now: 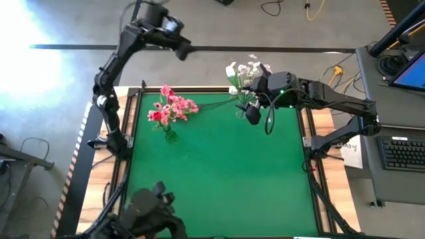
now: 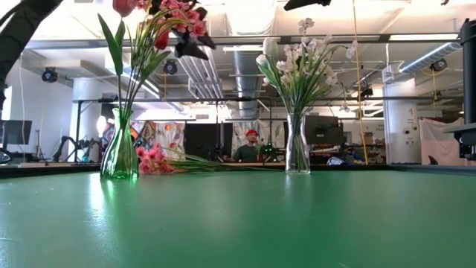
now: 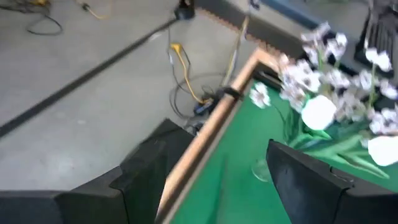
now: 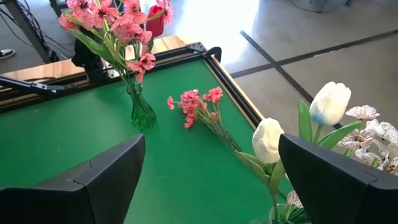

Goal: Sort flowers into vase by color
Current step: Put the pink flowers into the green vase

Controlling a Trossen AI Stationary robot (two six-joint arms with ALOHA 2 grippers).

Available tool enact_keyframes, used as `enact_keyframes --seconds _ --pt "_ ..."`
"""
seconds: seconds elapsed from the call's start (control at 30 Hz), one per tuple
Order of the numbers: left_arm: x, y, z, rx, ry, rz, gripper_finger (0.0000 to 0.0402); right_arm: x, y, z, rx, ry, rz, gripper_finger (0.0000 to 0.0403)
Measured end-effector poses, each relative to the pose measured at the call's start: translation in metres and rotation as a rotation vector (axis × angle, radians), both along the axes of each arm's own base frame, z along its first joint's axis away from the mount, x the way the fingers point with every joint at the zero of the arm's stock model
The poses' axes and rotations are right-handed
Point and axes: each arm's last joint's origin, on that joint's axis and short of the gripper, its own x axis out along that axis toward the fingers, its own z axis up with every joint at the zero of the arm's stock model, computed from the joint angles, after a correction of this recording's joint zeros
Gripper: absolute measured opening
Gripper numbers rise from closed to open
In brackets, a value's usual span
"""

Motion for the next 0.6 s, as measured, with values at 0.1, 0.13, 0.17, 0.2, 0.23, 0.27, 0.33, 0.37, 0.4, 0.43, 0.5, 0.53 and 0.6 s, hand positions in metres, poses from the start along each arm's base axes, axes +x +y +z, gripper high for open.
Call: enact_keyframes --seconds 0.1,0.13,0.17,0.2,0.23,0.27,0.33,0.37,0.4,0.43,0.5,0.53,0.6 --pt "0.022 -0.011 -0.008 -0.001 0.046 -0.019 0.0259 0.000 0.000 -0.001 0.001 0.005 0.000 0.0362" --pt "0.028 -0.016 -0.010 -0.001 0.058 -0.025 0.0259 0.001 0.000 -0.002 0.001 0.008 -0.001 0.0362" --pt "0.032 -0.020 -0.010 0.006 0.067 -0.027 0.0259 0.001 0.000 -0.004 0.002 0.012 0.000 0.0362" --pt "0.036 -0.024 -0.010 0.018 0.079 -0.024 0.0259 0.001 0.000 -0.005 0.003 0.016 0.000 0.0362" --pt "0.040 -0.028 -0.010 0.034 0.092 -0.020 0.0259 0.001 0.000 -0.006 0.003 0.020 0.000 0.0362" --pt "0.043 -0.032 -0.010 0.050 0.109 -0.009 0.0259 0.002 0.000 -0.007 0.004 0.025 0.000 0.0362" --pt "0.049 -0.037 -0.015 0.062 0.148 0.007 0.0259 0.002 0.000 -0.010 0.006 0.032 0.000 0.0362" --pt "0.052 -0.039 -0.018 0.065 0.166 0.003 0.0259 0.002 0.000 -0.011 0.006 0.036 0.000 0.0362" --pt "0.053 -0.040 -0.020 0.068 0.183 -0.012 0.0259 0.003 0.000 -0.012 0.007 0.039 0.000 0.0362" --pt "0.054 -0.042 -0.023 0.071 0.202 -0.029 0.0259 0.003 -0.001 -0.013 0.008 0.043 -0.001 0.0362" --pt "0.053 -0.042 -0.027 0.061 0.238 -0.045 0.0259 0.003 -0.001 -0.015 0.009 0.049 -0.001 0.0362" --pt "0.052 -0.042 -0.030 0.056 0.253 -0.049 0.0259 0.003 -0.001 -0.015 0.009 0.050 -0.001 0.0362" --pt "0.052 -0.042 -0.035 0.042 0.279 -0.053 0.0259 0.003 -0.001 -0.016 0.009 0.051 -0.001 0.0362"
